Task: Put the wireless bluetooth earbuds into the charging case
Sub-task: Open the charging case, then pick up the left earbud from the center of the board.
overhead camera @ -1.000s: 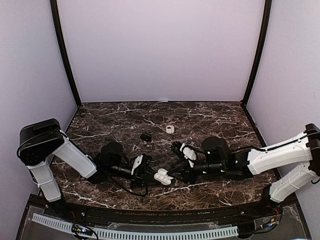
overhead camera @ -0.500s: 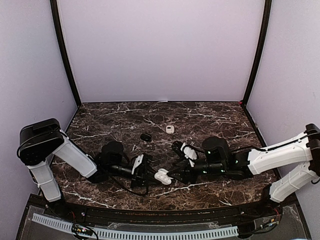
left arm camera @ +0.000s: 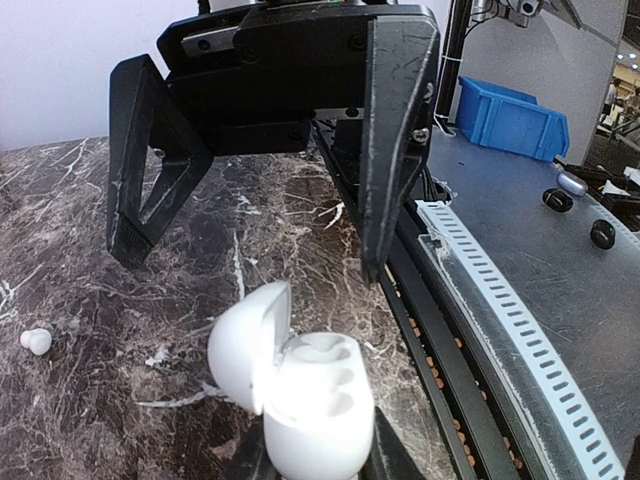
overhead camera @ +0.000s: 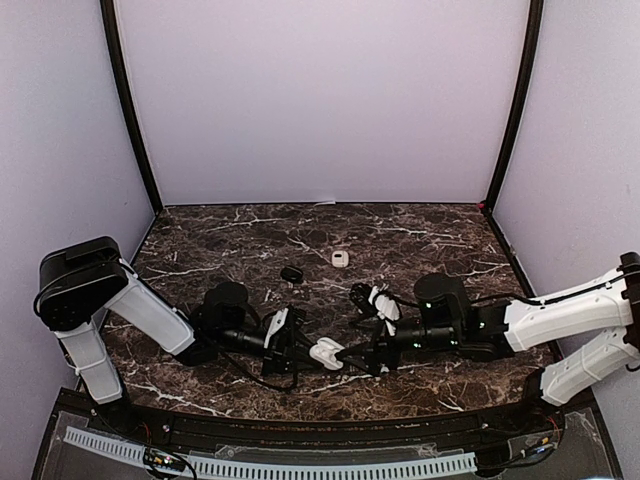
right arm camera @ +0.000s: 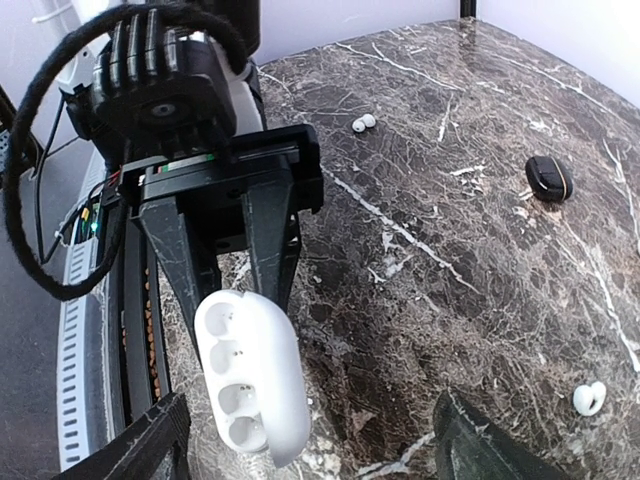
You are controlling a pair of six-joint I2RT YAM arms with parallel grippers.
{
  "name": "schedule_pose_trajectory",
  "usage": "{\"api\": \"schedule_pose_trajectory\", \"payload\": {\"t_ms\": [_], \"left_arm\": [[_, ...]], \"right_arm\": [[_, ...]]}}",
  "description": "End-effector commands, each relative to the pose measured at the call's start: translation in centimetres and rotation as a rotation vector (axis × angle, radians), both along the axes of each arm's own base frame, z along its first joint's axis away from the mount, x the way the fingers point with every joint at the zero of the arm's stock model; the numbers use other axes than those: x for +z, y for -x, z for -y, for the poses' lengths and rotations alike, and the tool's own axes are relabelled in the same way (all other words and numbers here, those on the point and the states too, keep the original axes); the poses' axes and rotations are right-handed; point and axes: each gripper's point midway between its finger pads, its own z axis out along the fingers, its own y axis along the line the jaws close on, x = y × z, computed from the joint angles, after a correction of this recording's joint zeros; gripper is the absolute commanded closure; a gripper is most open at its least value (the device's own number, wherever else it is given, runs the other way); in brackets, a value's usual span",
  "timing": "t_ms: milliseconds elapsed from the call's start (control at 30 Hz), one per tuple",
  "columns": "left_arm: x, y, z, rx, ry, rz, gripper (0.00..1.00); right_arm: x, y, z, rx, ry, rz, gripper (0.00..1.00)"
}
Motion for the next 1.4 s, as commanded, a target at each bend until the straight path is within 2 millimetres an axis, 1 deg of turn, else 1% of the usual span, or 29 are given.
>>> {"api": "schedule_pose_trajectory", "payload": {"t_ms": [0, 33, 67, 100, 233, 333, 433, 533, 667, 733, 833, 867, 967, 1100, 1200, 1267, 1367], "left_arm": [[0.9, 0.2, 0.4, -0.025, 0.021, 0.007, 0.83], [1.0, 0.2, 0.5, -0.024, 0.022, 0.008, 0.83], [1.0, 0.2, 0.5, -0.025, 0.023, 0.009, 0.83], [1.0, 0.2, 0.4, -0.024, 0.023, 0.009, 0.83], [0.8, 0.1, 0.5, -0.019, 0.017, 0.009, 0.83], [0.7, -0.1, 0.6, -0.010, 0.007, 0.003, 0.83], [0.9, -0.5, 0.5, 0.001, 0.008, -0.012, 0.83], [1.6, -1.3, 0.1, 0.022, 0.030, -0.054, 0.83], [2.0, -2.1, -0.4, 0.057, 0.045, -0.067, 0.84], [2.1, -2.5, -0.5, 0.076, 0.042, -0.075, 0.84], [2.7, -3.8, -1.1, 0.114, 0.066, -0.131, 0.83], [2.9, -4.1, -1.4, 0.120, 0.076, -0.155, 0.83], [3.1, -5.1, -2.2, 0.151, 0.100, -0.195, 0.83], [2.9, -5.9, -2.6, 0.193, 0.094, -0.191, 0.83], [2.8, -6.0, -2.6, 0.200, 0.085, -0.188, 0.83], [2.6, -6.6, -2.6, 0.236, 0.083, -0.179, 0.83], [2.5, -6.8, -2.7, 0.247, 0.077, -0.172, 0.83]], "right_arm": [[1.4, -0.2, 0.1, -0.005, -0.053, 0.030, 0.11], [1.5, -0.2, 0.2, -0.010, -0.057, 0.032, 0.08], [1.7, -0.3, 0.3, -0.017, -0.062, 0.036, 0.02], [1.9, -0.4, 0.4, -0.023, -0.068, 0.040, 0.01], [2.4, -1.1, 0.8, -0.070, -0.082, 0.049, 0.01], [2.7, -2.1, 1.3, -0.128, -0.084, 0.048, 0.01], [2.6, -3.8, 2.2, -0.227, -0.071, 0.026, 0.01], [1.8, -5.7, 3.1, -0.318, -0.041, -0.049, 0.02], [0.4, -8.0, 4.4, -0.455, 0.038, -0.129, 0.09], [0.1, -8.6, 4.8, -0.494, 0.061, -0.136, 0.14], [-0.6, -9.6, 5.8, -0.551, 0.066, -0.178, 0.25], [-1.1, -10.0, 6.2, -0.572, 0.074, -0.202, 0.28], [-2.3, -11.2, 7.1, -0.623, 0.086, -0.263, 0.35], [-3.6, -12.4, 7.7, -0.668, 0.113, -0.305, 0.44], [-4.5, -13.4, 7.9, -0.700, 0.167, -0.324, 0.48], [-5.2, -14.0, 7.9, -0.724, 0.212, -0.334, 0.49], [-6.3, -14.7, 8.0, -0.769, 0.255, -0.354, 0.49]]}}
